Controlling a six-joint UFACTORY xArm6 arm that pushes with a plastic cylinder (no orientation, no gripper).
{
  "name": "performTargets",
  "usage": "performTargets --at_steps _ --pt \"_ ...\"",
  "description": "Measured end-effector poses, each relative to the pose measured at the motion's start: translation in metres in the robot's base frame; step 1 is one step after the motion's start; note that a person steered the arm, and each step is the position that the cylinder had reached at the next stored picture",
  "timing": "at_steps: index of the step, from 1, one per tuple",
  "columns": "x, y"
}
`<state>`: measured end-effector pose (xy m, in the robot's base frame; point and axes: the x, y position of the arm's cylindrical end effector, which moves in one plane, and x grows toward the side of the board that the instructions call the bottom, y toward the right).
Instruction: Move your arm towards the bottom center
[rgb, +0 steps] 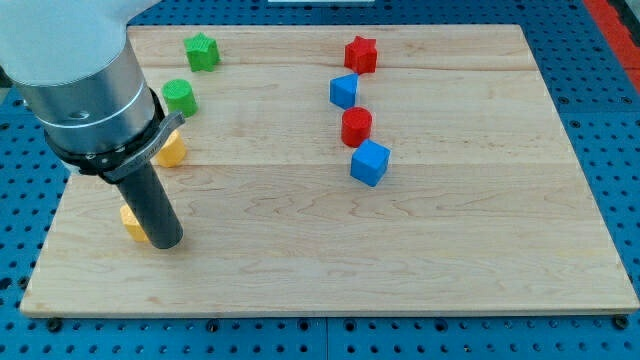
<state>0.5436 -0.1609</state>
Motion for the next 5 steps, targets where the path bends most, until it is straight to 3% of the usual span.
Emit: performTargets --at_steps 5 --pt "-0.0002 0.0046"
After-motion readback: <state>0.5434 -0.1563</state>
